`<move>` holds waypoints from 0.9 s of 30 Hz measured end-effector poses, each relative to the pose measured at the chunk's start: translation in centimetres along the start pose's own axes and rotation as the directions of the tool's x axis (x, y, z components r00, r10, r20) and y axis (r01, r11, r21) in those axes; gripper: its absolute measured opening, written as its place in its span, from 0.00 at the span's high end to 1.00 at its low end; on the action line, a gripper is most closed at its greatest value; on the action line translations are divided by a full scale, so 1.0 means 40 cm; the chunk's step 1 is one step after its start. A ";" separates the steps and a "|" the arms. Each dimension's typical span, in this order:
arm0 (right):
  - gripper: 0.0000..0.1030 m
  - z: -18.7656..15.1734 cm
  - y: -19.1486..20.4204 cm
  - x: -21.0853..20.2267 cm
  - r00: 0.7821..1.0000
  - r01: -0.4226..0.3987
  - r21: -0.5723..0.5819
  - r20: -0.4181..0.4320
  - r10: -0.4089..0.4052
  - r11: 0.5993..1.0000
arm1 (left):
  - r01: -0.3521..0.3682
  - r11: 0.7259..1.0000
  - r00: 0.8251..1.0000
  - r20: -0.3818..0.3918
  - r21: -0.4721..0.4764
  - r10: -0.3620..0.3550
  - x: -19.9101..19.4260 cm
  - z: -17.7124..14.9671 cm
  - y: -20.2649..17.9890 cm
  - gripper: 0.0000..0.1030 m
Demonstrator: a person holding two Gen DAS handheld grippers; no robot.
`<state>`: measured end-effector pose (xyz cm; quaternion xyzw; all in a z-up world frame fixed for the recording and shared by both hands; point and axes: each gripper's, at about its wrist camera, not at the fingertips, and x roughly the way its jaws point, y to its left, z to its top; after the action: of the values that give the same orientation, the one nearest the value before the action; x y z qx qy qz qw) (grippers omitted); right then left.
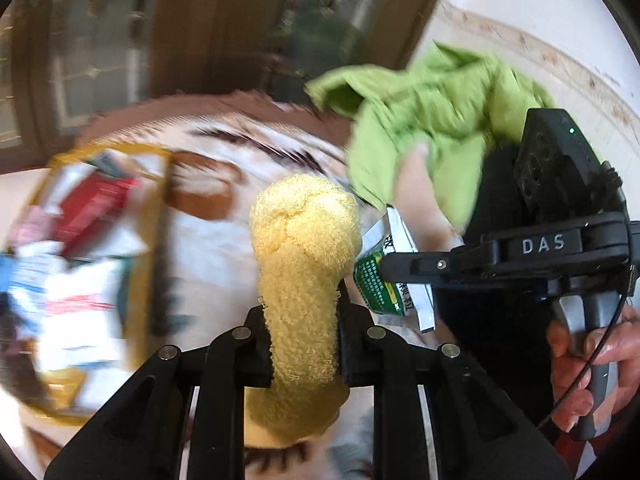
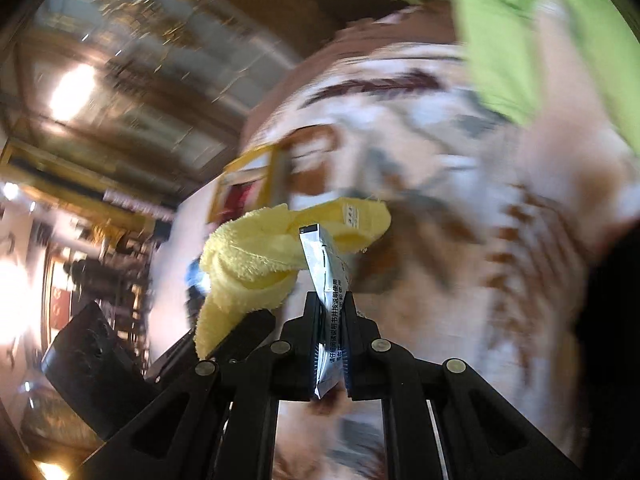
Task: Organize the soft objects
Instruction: 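Grasp the yellow towel with the left tool while the right tool grasps the white sachet, then carry the yellow towel with the left tool while the right tool carries the sachet into the box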
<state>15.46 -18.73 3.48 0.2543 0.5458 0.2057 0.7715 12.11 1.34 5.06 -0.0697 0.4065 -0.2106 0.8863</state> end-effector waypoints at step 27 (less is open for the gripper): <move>0.56 0.035 0.461 0.442 0.979 0.142 -0.460 -0.064 -0.192 0.876 | -0.395 0.906 0.917 -0.017 -0.150 0.397 -0.112 -0.087 0.358 0.26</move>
<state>21.71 6.05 2.18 0.0080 0.5434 0.2733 0.7937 11.41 16.35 1.64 -0.0539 0.4207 0.0055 0.9056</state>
